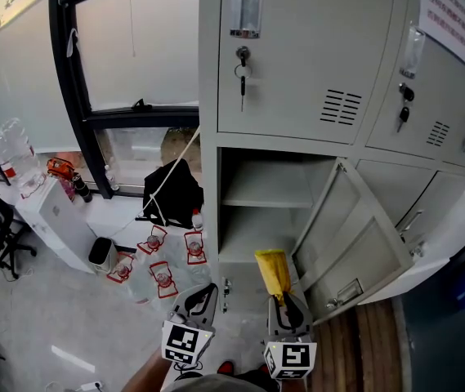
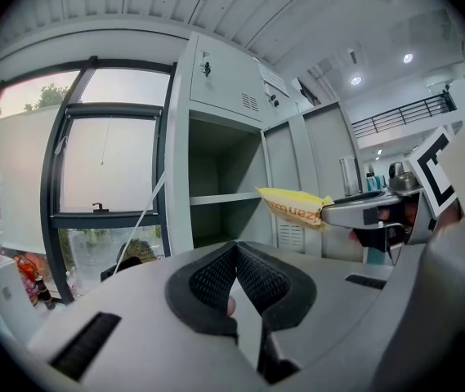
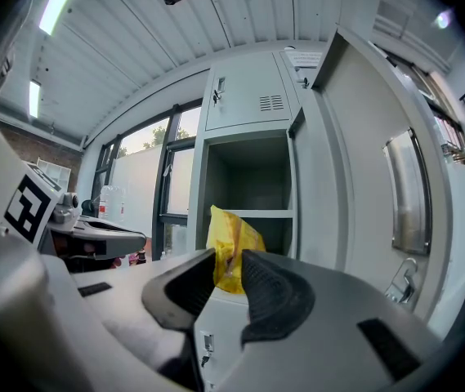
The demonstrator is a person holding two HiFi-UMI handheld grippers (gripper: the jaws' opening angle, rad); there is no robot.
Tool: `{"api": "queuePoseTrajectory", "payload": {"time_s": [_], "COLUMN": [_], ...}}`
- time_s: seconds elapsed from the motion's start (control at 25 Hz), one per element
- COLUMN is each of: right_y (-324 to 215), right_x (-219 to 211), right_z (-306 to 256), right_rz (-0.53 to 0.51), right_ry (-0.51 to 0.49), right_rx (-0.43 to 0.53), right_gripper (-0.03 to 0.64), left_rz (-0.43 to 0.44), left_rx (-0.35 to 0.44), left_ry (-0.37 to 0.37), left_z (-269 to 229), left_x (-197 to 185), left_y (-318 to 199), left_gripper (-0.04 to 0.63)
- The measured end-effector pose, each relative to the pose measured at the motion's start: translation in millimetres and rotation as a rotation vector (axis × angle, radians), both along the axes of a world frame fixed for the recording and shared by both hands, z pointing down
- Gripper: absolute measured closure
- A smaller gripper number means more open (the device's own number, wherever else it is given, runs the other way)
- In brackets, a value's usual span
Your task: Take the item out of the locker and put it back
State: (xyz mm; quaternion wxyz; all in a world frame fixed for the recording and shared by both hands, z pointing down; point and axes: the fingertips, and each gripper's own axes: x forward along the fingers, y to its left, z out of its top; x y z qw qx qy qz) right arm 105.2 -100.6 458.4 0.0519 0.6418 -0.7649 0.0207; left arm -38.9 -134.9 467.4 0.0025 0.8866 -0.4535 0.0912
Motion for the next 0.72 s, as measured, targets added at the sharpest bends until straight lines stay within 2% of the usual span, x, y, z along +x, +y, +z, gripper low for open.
{"api": "queuePoseTrajectory", "payload": {"time_s": [0.4,0.72], "right_y": [-9,-36], "right_x": [0,-15], "right_z": [2,7], "right_rz": [-0.012,-0.078], "right_ry": [0.013,0.048], "right_rx": [-0.003,0.003], "right_gripper": [0.514,0.514], "left_rz": [-0.017,-0.073], "left_rx": [0.007,-0.006], "left_ry": [0.001,-0.007], "left_z": [-3,4], "left_x": [0,-11], "left_y": [-6,-14], "left_gripper": [0.572,0.572]}}
